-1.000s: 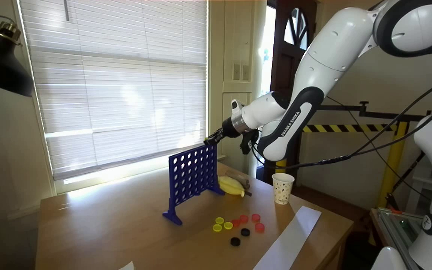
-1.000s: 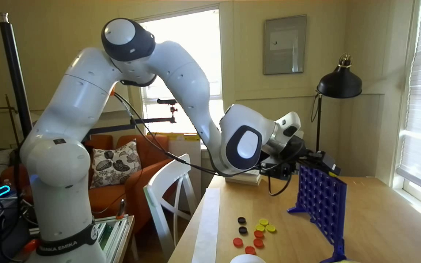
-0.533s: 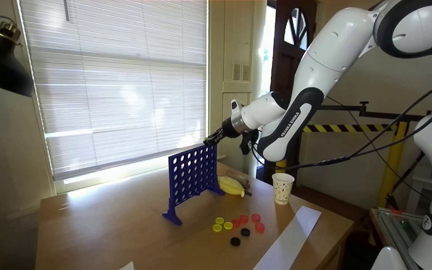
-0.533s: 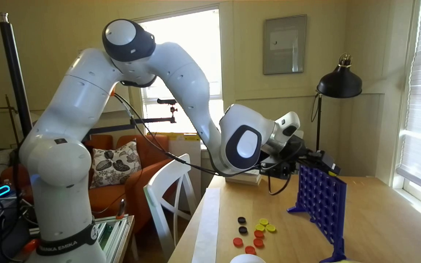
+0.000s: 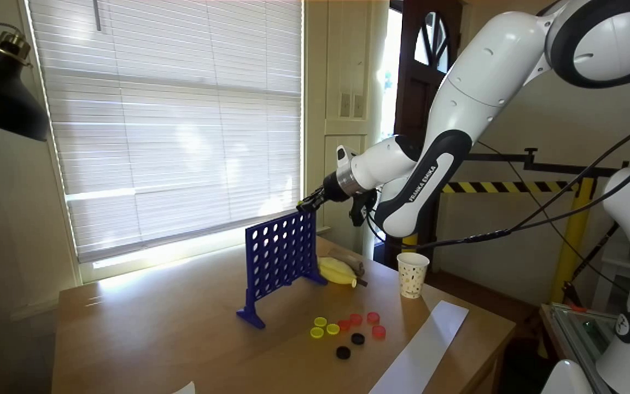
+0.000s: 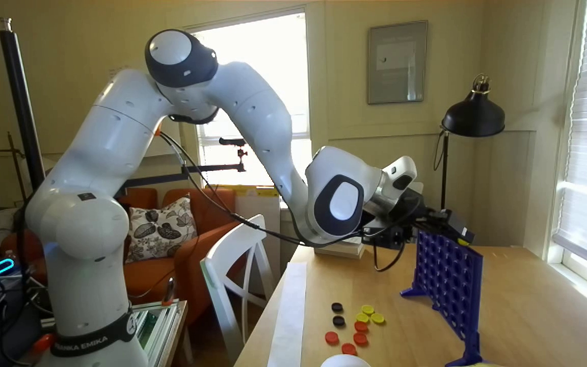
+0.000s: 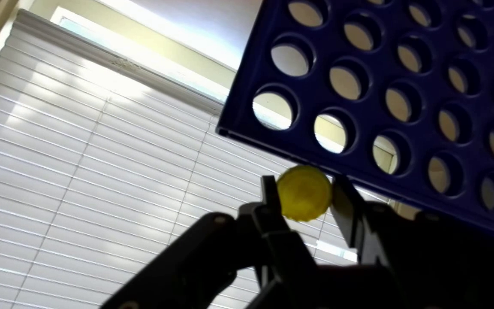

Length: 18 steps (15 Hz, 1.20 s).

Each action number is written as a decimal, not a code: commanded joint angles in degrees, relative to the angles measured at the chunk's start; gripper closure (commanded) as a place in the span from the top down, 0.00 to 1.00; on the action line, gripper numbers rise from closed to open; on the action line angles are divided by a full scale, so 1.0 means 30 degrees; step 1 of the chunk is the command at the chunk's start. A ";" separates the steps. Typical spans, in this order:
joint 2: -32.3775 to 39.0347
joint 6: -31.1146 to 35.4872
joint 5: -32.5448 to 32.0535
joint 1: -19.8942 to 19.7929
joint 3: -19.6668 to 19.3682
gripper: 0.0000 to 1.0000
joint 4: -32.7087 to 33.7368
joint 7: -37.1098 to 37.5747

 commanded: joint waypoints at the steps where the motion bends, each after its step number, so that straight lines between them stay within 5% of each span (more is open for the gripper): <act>1: -0.0839 0.0180 0.2819 -0.1393 0.2435 0.10 -0.0429 -0.3443; 2: 0.0174 0.0350 0.0928 -0.0033 0.0391 0.10 -0.0256 -0.0598; 11: 0.0025 0.0351 0.1226 -0.0190 0.0713 0.10 -0.0306 -0.1096; 12: 0.0016 0.0335 0.1189 -0.0227 0.0726 0.19 -0.0274 -0.1094; 13: 0.0016 0.0331 0.1196 -0.0215 0.0724 0.57 -0.0284 -0.1095; 18: 0.0043 0.0320 0.1188 -0.0194 0.0658 0.86 -0.0263 -0.1102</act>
